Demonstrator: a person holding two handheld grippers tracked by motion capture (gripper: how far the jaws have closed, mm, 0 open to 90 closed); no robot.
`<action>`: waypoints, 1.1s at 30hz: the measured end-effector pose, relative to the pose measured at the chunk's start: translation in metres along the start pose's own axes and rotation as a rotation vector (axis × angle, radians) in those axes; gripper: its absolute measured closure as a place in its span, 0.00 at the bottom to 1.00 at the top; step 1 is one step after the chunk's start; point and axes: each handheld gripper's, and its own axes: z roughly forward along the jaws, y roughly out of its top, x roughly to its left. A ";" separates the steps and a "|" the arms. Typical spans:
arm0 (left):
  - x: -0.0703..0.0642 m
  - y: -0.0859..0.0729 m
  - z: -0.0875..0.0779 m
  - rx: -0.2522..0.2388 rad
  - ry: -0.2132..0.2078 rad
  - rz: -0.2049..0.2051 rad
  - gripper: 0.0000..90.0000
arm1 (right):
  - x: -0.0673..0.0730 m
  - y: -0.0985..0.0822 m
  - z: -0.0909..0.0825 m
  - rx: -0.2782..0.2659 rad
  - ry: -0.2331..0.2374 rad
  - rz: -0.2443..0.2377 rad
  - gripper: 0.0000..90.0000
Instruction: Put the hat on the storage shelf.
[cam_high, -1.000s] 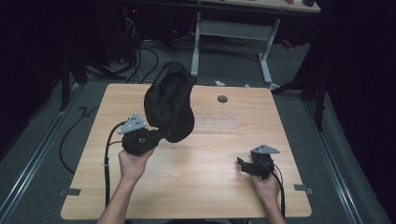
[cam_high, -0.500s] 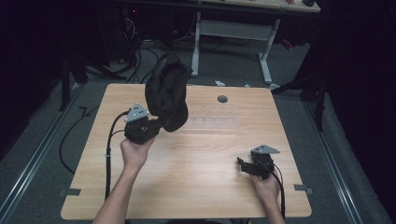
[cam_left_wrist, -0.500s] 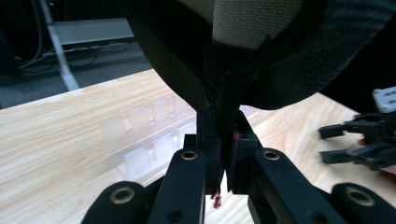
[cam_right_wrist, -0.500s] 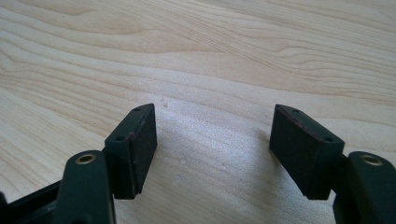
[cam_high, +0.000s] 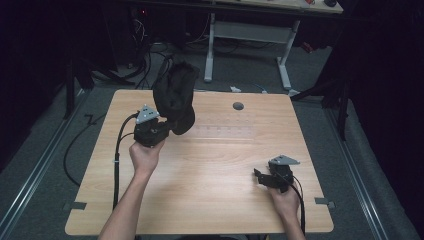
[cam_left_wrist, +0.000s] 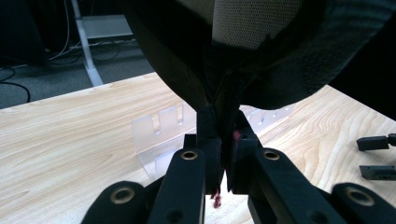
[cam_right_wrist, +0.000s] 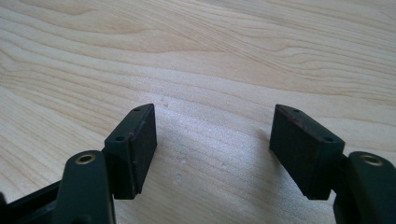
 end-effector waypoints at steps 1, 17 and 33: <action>0.001 0.000 0.001 -0.001 0.004 0.005 0.96 | 0.000 0.000 0.000 0.000 0.000 0.000 0.36; 0.014 -0.014 0.016 -0.005 0.072 0.065 0.96 | 0.000 0.000 0.000 0.000 0.000 0.000 0.36; 0.023 -0.026 0.028 0.023 0.107 0.075 0.96 | 0.000 0.000 0.000 -0.001 0.000 -0.001 0.36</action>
